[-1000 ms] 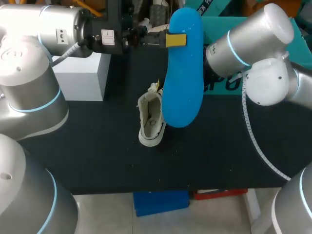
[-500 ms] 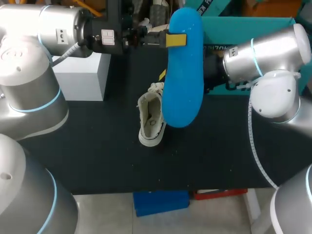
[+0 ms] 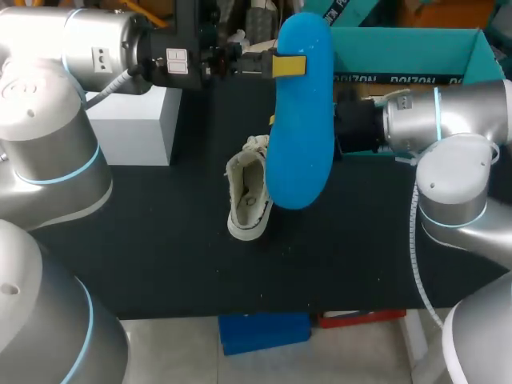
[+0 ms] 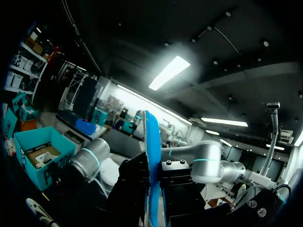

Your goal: Take the shoe out of the shoebox, open the shoe tongue, remove and reinsert the insole, then place the shoe into the shoebox

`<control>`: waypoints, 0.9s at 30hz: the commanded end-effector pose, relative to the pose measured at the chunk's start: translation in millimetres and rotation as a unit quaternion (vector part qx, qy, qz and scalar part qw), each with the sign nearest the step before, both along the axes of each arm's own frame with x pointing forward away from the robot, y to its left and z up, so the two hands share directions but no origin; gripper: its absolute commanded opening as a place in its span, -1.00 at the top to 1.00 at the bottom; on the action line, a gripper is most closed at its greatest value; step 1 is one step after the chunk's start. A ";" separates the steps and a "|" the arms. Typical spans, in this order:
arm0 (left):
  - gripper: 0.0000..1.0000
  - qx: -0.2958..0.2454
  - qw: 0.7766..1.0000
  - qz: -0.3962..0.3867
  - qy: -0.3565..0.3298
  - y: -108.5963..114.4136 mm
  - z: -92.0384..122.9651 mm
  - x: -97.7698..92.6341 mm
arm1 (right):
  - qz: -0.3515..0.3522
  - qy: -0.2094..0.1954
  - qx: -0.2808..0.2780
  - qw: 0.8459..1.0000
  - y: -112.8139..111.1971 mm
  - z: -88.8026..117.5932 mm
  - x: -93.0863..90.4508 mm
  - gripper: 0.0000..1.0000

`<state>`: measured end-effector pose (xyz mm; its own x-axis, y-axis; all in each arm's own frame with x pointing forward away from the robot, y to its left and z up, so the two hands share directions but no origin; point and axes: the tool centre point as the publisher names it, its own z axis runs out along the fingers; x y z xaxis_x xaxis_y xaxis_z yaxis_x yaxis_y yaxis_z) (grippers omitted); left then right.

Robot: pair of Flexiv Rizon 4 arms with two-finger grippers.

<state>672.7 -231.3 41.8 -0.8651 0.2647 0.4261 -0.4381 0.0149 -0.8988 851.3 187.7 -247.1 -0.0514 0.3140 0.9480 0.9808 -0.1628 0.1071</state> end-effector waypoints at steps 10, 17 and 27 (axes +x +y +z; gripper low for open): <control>1.00 0.001 1.000 0.002 0.000 -0.8 -0.2 -1.1 | 0.012 -0.027 0.118 0.993 -0.6 -1.4 -1.1 -1.00; 1.00 0.002 0.988 -0.014 -0.153 -9.8 -47.2 4.7 | 0.012 -0.027 0.118 0.993 -0.6 -1.4 -1.1 -1.00; 1.00 -0.008 0.944 -0.003 -0.330 -16.9 -122.8 19.9 | 0.012 -0.027 0.118 0.993 -0.6 -1.4 -1.1 -1.00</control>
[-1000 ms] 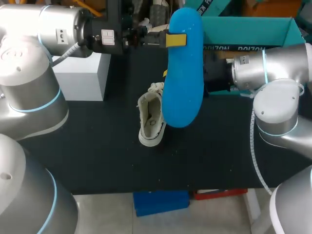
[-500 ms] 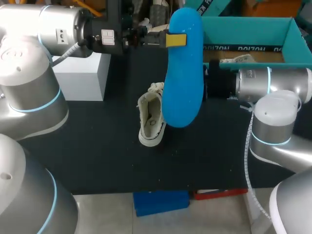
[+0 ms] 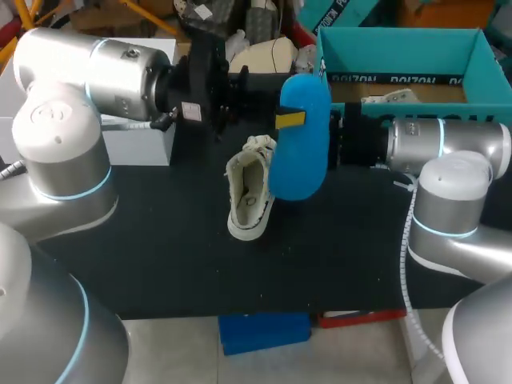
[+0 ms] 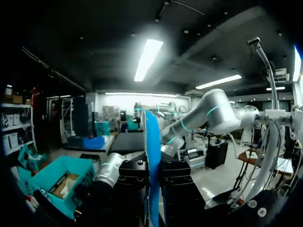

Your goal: Take the shoe out of the shoebox, open the shoe tongue, remove and reinsert the insole, then place the shoe into the shoebox

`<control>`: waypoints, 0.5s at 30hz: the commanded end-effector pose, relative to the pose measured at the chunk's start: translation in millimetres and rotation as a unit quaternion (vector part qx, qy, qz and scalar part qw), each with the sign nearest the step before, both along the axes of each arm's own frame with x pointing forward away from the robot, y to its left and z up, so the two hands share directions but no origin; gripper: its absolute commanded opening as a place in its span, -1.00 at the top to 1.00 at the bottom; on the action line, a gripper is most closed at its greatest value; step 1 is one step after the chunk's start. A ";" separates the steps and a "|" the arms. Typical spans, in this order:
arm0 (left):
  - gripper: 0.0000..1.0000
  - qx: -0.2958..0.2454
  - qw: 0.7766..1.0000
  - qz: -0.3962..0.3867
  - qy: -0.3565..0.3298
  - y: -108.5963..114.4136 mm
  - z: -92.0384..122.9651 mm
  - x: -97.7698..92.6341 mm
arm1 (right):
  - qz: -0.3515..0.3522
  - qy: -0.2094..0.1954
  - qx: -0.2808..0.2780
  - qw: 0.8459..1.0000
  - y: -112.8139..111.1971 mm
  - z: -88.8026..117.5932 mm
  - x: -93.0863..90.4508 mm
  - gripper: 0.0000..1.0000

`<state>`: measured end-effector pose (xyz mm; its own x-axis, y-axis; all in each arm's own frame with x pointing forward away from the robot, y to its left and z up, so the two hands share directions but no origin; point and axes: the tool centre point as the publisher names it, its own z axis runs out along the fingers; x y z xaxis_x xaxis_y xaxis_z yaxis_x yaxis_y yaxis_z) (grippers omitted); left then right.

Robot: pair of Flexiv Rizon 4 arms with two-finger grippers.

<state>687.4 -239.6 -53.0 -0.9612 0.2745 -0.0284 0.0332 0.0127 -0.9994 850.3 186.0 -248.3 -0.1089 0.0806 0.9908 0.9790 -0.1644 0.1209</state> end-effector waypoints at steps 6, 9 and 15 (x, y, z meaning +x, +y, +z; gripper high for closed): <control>1.00 -0.007 0.993 -0.009 -0.114 -14.0 -45.1 8.6 | -0.001 0.000 0.000 1.000 1.2 -0.2 0.0 -1.00; 1.00 -0.007 0.993 -0.009 -0.114 -14.0 -45.1 8.6 | -0.001 0.000 0.000 1.000 1.2 -0.2 0.0 -1.00; 1.00 -0.007 0.993 -0.009 -0.114 -14.0 -45.1 8.6 | -0.001 0.000 0.000 1.000 1.2 -0.2 0.0 -1.00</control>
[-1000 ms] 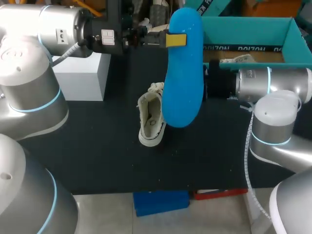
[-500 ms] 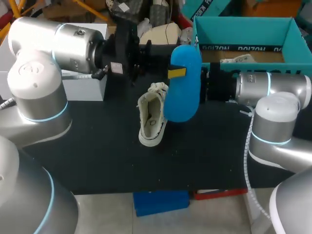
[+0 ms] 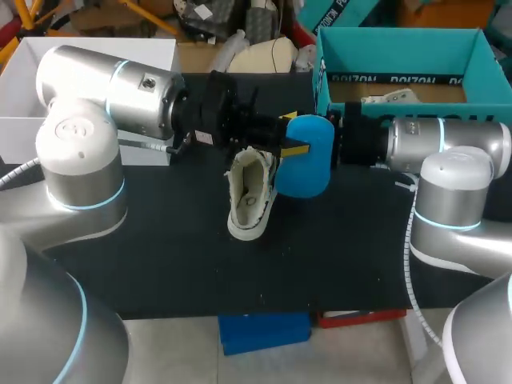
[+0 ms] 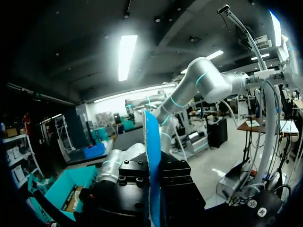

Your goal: Take the shoe out of the shoebox, open the shoe tongue, remove and reinsert the insole, then place the shoe into the shoebox

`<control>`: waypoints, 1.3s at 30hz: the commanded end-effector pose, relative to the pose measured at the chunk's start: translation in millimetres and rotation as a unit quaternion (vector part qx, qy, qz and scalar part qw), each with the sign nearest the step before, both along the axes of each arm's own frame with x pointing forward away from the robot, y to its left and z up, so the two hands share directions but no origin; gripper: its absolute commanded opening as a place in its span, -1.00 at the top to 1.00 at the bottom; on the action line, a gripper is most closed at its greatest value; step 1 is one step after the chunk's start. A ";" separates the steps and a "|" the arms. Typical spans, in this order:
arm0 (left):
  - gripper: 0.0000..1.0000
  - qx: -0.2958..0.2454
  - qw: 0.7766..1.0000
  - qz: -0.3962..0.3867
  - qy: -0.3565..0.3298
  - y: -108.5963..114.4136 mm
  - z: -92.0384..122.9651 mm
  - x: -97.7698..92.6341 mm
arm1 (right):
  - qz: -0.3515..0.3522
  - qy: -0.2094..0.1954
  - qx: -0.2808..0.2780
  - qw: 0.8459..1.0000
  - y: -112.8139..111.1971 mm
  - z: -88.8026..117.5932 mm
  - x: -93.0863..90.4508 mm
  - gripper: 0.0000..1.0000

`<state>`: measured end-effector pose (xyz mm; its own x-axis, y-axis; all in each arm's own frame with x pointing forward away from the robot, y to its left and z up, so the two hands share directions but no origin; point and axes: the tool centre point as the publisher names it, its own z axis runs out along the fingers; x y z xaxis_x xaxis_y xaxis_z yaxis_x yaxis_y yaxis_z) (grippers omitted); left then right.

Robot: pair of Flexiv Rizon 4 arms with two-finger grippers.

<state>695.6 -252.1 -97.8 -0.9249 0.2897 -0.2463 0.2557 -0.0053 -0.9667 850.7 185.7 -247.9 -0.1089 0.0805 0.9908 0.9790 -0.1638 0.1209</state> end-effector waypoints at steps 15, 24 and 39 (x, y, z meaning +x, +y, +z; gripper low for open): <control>1.00 0.008 0.955 0.037 -0.293 7.6 -23.5 -39.0 | -0.002 0.000 0.000 1.000 1.4 -0.6 -0.4 -1.00; 1.00 0.020 0.904 0.060 -0.423 11.1 -64.8 -33.6 | -0.002 0.000 0.000 1.000 1.4 -0.6 -0.4 -1.00; 1.00 0.020 0.904 0.060 -0.423 11.1 -64.8 -33.6 | -0.002 0.000 0.000 1.000 1.4 -0.6 -0.4 -1.00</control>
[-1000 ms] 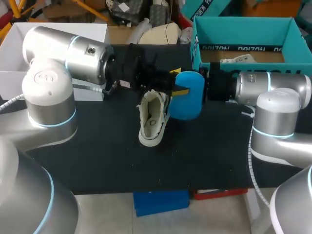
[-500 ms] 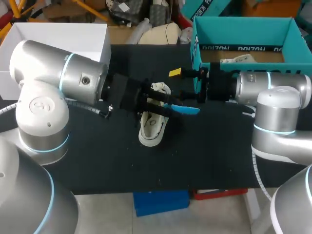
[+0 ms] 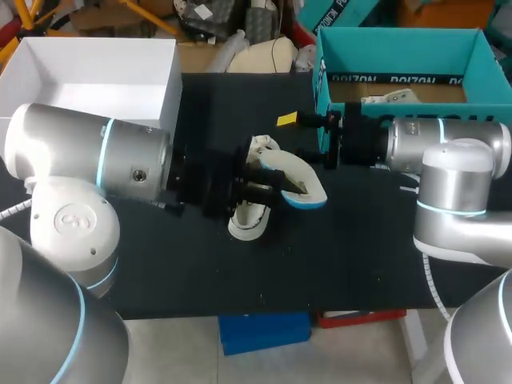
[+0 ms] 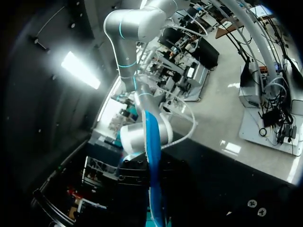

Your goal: Take the shoe out of the shoebox, open the shoe tongue, remove and reinsert the insole, then place the shoe into the shoebox

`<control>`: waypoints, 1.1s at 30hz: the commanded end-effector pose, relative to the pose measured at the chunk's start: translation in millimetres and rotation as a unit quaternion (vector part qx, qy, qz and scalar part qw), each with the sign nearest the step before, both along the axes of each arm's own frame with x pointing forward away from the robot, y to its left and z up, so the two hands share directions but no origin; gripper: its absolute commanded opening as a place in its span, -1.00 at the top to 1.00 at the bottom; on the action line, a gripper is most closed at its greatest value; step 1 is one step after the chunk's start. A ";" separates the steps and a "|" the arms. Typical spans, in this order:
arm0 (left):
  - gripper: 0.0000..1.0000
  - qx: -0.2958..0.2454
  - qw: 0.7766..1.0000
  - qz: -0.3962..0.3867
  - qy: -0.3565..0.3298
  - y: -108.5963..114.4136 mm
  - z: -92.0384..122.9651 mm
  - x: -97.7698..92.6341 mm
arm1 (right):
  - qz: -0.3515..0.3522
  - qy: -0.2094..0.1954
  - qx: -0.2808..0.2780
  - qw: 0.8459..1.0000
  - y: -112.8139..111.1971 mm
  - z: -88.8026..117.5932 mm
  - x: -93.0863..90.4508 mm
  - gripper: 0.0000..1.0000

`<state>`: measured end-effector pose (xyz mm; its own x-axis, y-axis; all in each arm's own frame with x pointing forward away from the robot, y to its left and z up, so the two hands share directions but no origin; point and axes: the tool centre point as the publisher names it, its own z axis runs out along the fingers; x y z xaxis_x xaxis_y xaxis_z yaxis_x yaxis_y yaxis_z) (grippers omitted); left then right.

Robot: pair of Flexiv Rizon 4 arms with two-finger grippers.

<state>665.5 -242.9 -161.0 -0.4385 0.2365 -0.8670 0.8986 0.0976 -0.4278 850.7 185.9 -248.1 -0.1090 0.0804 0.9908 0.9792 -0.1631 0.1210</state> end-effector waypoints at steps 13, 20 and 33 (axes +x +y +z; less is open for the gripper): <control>1.00 -0.098 0.987 -0.012 -0.124 19.8 -62.9 -11.4 | -0.002 0.000 0.000 1.000 1.2 -0.4 -0.4 -1.00; 1.00 -0.130 0.968 -0.015 -0.214 37.9 -89.0 2.3 | -0.002 0.000 0.000 1.000 1.2 -0.4 -0.4 -1.00; 1.00 -0.099 0.961 -0.005 -0.258 47.4 -107.0 5.2 | -0.002 0.000 0.000 1.000 1.2 -0.4 -0.4 -1.00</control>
